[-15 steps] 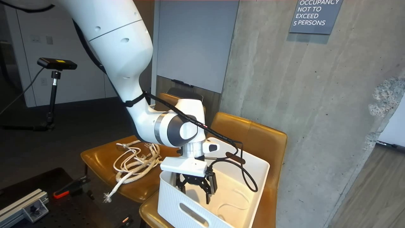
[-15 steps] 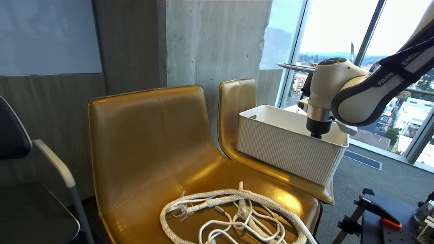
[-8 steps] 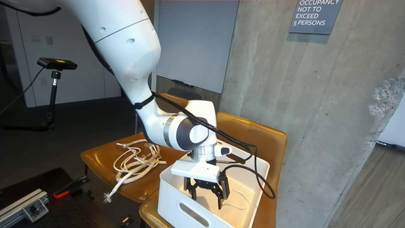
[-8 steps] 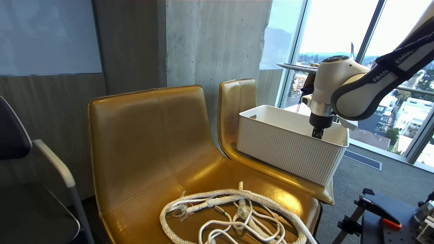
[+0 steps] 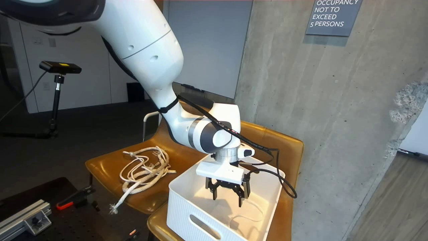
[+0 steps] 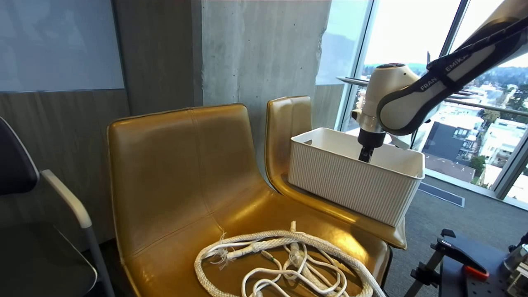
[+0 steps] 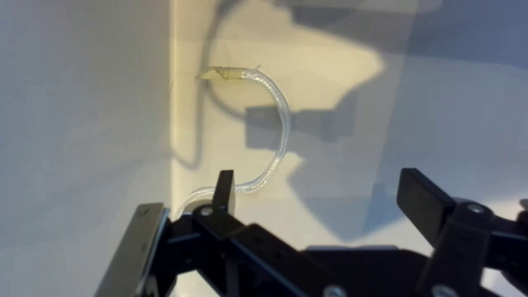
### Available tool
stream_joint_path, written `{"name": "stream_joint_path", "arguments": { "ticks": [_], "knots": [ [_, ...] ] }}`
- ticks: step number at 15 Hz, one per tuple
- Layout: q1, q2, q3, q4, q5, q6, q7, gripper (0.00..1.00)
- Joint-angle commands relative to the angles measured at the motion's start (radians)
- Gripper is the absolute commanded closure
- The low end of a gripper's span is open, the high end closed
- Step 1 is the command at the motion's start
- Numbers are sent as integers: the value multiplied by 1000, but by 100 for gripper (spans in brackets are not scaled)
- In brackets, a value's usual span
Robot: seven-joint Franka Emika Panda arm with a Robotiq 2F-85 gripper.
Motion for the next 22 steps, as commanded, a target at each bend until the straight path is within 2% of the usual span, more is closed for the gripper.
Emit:
{"name": "stream_joint_path", "arguments": {
  "ticks": [1, 11, 12, 13, 14, 16, 22],
  "knots": [
    [-11, 68, 23, 94, 26, -51, -32, 0],
    [-15, 158, 3, 152, 5, -76, -31, 3],
    [-15, 163, 2, 150, 4, -76, -31, 14],
    [-15, 166, 2, 148, 3, -78, -31, 16],
    [-15, 170, 1, 147, 2, -78, -31, 36],
    [-13, 172, 0, 143, 0, -77, -29, 42],
    [-9, 171, -2, 146, -3, -82, -28, 87]
  ]
}}
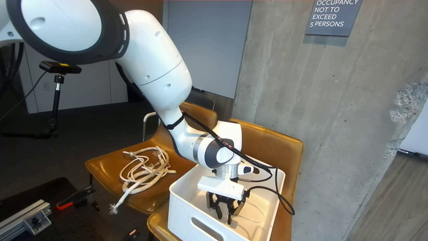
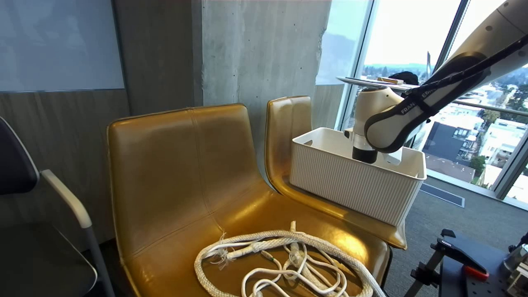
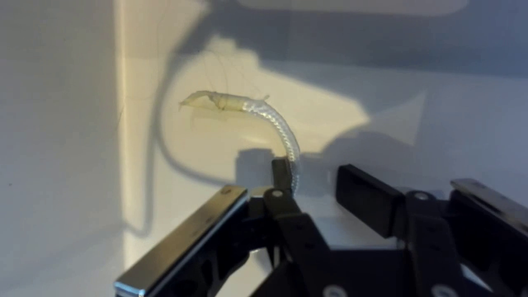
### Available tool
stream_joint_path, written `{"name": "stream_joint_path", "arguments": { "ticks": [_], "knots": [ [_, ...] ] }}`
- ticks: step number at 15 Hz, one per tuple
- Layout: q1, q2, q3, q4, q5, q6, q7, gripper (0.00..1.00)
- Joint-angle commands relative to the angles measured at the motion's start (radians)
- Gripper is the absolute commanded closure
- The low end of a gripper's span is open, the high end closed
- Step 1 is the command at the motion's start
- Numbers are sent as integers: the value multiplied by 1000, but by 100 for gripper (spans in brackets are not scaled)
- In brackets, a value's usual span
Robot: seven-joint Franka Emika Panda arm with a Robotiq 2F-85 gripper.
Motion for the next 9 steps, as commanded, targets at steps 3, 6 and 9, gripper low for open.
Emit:
{"name": "stream_joint_path", "arguments": {
  "ticks": [3, 6, 9],
  "knots": [
    [-1, 15, -9, 28, -7, -18, -16, 100],
    [-1, 4, -10, 29, -7, -22, -18, 98],
    [-2, -23, -10, 37, -6, -31, -22, 98]
  ]
}}
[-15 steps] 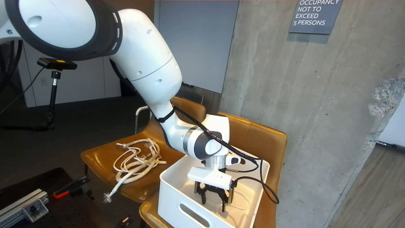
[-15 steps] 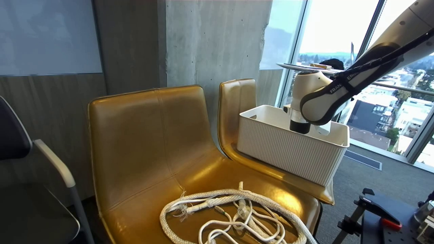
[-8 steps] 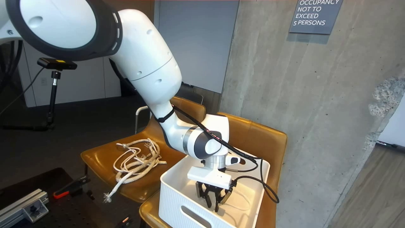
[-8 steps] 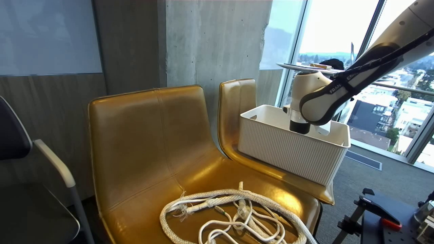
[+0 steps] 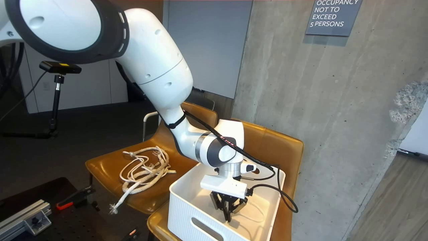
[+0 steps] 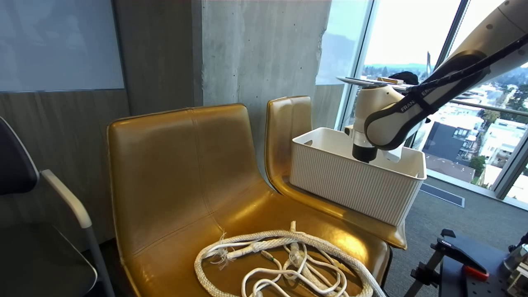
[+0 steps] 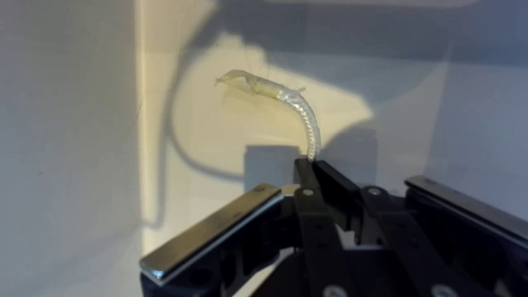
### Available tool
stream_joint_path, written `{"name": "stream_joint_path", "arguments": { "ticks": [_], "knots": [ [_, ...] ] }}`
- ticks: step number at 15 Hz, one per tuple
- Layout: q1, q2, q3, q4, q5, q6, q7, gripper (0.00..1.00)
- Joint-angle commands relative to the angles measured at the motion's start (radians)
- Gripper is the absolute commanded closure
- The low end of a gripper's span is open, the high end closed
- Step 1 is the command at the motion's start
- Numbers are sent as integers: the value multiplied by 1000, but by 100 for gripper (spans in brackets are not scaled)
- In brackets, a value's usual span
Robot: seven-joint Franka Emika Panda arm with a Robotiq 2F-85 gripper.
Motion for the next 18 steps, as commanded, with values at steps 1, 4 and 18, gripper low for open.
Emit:
{"name": "stream_joint_path", "arguments": {
  "ticks": [1, 4, 18],
  "knots": [
    [-1, -28, -1, 29, -3, -34, -24, 98],
    [3, -53, -1, 60, -6, -43, -29, 98],
    [120, -344, 41, 161, -11, -379, -29, 98]
  ]
}}
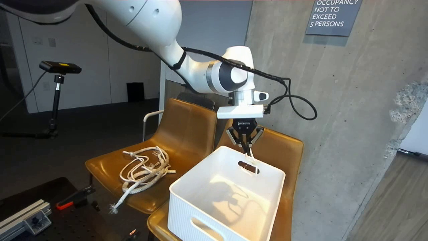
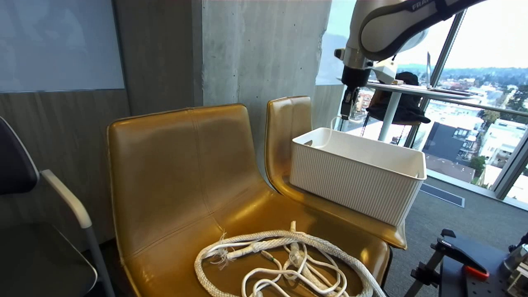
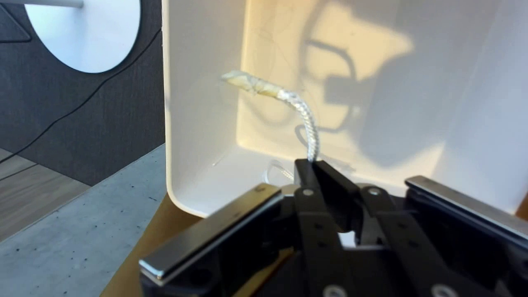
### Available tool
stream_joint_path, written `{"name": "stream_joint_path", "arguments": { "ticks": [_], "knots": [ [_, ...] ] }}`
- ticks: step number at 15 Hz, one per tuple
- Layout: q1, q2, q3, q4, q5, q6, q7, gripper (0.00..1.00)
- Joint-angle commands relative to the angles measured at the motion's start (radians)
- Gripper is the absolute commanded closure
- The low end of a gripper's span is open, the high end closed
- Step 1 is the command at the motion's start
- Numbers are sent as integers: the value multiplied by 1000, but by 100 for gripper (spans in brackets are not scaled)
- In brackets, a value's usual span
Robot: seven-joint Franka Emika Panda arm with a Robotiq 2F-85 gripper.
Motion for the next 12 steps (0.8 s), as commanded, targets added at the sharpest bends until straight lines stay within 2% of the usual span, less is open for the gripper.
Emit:
{"name": "stream_joint_path", "arguments": {
  "ticks": [1, 6, 12],
  "knots": [
    [71, -155, 25, -65, -14, -130, 21, 98],
    [194, -336, 63, -198, -48, -197, 142, 98],
    [277, -470, 149, -424, -15, -115, 235, 98]
  ]
}}
